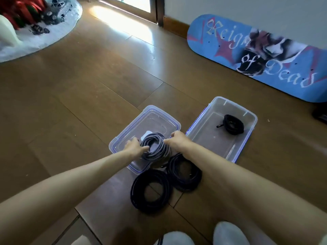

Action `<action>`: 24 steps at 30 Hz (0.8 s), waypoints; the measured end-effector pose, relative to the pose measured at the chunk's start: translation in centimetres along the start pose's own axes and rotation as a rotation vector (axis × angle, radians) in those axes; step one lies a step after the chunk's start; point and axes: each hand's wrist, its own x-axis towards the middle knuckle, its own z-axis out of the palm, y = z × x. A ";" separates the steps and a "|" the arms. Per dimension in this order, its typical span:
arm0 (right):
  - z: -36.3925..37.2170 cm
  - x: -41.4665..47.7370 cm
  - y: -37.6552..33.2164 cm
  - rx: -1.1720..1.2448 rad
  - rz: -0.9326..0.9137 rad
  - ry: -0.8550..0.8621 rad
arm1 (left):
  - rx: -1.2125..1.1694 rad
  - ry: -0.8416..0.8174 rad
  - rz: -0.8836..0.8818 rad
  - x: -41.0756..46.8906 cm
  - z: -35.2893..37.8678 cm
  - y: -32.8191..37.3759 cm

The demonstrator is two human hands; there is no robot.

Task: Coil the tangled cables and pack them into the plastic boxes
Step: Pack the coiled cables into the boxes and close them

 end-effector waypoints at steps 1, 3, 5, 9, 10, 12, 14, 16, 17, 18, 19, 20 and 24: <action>0.3 0.4 0.0 0.005 0.009 -0.012 | -0.027 -0.025 -0.034 0.5 0.3 -0.2; 0.8 1.0 0.0 0.025 0.030 -0.030 | -0.108 -0.069 -0.115 1.3 0.5 -0.6; 1.3 1.6 0.1 0.058 0.060 -0.043 | -0.188 -0.083 -0.140 2.1 0.6 -1.0; 2.1 2.2 0.3 0.168 0.158 -0.123 | -0.292 -0.100 -0.144 2.5 0.4 -0.6; 2.2 2.3 0.4 0.186 0.162 -0.129 | -0.291 -0.113 -0.153 2.4 0.5 -0.5; 2.2 2.1 0.3 0.200 0.158 -0.119 | -0.311 -0.132 -0.169 2.0 0.5 -0.2; 2.1 2.1 0.4 0.227 0.161 -0.119 | -0.355 -0.136 -0.184 2.1 0.5 -0.3; 2.1 2.2 0.3 0.266 0.168 -0.127 | -0.392 -0.137 -0.183 2.0 0.3 -0.4; 2.2 2.1 0.2 0.287 0.170 -0.128 | -0.403 -0.138 -0.179 2.0 0.2 -0.4; 2.3 2.1 0.1 0.310 0.171 -0.129 | -0.416 -0.139 -0.170 1.9 0.1 -0.4; 2.3 2.0 0.0 0.334 0.167 -0.126 | -0.445 -0.136 -0.158 2.0 -0.1 -0.3; 2.3 1.9 -0.1 0.358 0.160 -0.121 | -0.484 -0.132 -0.146 1.9 -0.4 -0.2; 1.6 1.5 -1.0 0.454 0.123 -0.164 | -0.587 -0.099 -0.061 2.1 -2.3 0.5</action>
